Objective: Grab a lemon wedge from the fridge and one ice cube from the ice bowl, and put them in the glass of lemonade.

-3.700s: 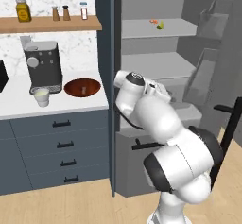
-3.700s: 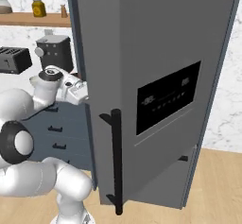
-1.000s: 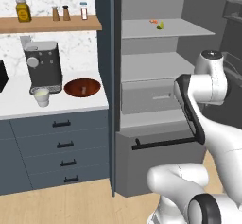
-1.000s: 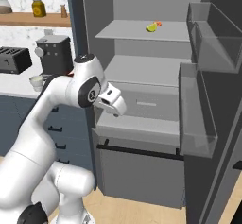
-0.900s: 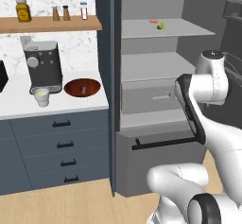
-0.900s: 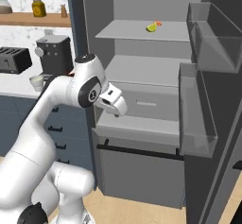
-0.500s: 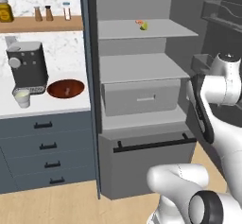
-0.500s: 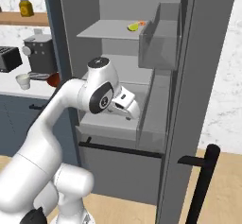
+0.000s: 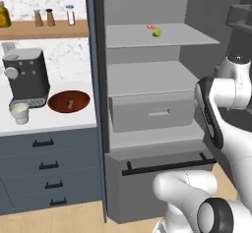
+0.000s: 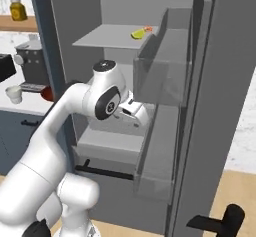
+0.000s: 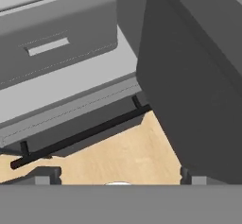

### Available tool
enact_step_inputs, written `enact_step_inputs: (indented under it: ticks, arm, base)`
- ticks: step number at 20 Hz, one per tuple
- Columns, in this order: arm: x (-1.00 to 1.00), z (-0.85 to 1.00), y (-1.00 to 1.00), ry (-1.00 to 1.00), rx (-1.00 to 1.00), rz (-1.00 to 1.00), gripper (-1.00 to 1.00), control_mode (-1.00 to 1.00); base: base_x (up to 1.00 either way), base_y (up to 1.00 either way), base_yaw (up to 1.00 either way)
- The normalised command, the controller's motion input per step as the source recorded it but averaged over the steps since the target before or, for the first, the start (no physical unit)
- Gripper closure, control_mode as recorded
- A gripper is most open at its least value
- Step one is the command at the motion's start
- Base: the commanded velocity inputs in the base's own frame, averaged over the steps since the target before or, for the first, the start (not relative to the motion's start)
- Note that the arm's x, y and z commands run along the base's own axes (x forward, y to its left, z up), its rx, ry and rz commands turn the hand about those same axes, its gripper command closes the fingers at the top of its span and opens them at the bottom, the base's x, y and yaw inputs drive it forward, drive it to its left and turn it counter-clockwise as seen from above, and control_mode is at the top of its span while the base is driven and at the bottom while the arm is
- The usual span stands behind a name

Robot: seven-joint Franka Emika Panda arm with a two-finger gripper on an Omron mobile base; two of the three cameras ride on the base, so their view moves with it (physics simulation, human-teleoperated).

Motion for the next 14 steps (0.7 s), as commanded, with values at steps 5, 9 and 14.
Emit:
enact_step_inputs:
  ticks: [5,9,14]
  arm:
    - [0.00,0.00,0.00,0.00,0.00,0.00,-1.00,1.00]
    - [0.00,0.00,0.00,0.00,0.00,0.00,-1.00,1.00]
    - [0.05,0.36,0.01,-0.12,0.00,0.01,-1.00,-1.00]
  base:
    - [0.63,0.00,0.04]
    - [0.64,0.00,0.03]
    - [0.29,0.00,0.01]
